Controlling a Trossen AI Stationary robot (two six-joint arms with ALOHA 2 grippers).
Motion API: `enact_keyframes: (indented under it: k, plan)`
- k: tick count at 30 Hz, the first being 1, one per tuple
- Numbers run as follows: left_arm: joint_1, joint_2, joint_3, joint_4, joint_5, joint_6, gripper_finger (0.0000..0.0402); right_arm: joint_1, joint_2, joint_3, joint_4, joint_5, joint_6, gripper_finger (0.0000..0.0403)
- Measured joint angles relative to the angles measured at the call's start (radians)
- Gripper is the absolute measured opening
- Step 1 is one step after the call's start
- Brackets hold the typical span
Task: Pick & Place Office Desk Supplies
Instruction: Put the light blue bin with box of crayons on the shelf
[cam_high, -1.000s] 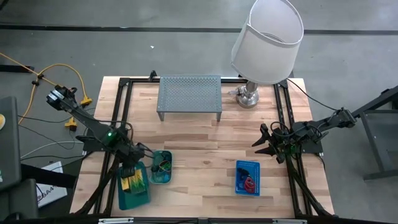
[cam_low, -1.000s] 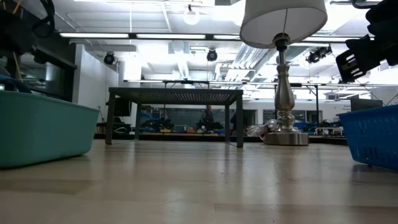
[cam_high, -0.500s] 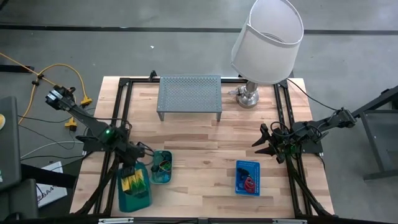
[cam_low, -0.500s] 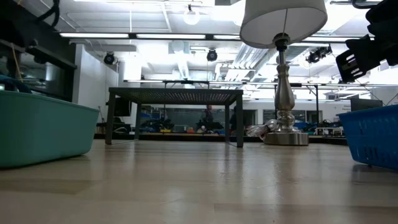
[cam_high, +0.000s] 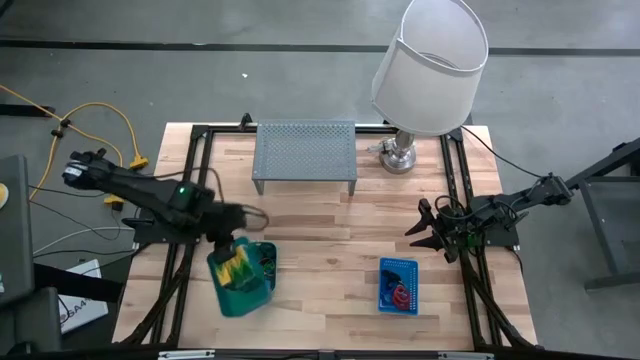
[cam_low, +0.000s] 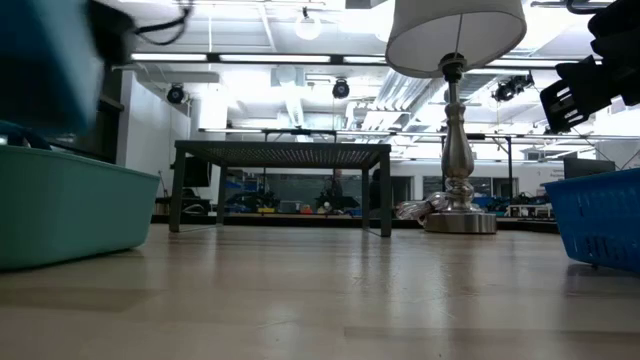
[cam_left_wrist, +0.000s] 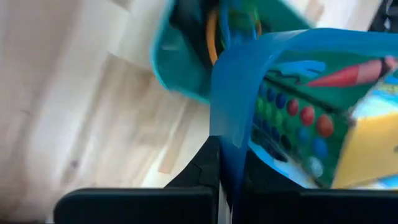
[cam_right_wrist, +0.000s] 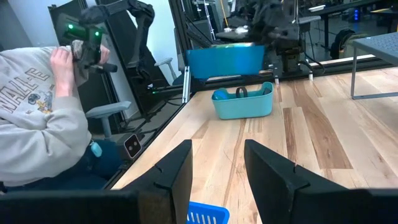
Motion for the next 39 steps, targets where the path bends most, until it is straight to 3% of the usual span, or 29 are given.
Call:
enact_keyframes:
  k: [11,28,39]
  plan:
    - [0.338,0.184,0.275,-0.160,0.001,0.202,0.0000,0.000,0.000,0.000,0.000,0.000,0.000,0.0134]
    - [0.775,0.291,0.471,-0.153,-0.001,0.223,0.0000,0.000,0.000,0.000,0.000,0.000,0.000,0.0134]
    - [0.893,0.450,0.625,-0.157,0.080,0.330,0.0000,0.000,0.000,0.000,0.000,0.000,0.000,0.0134]
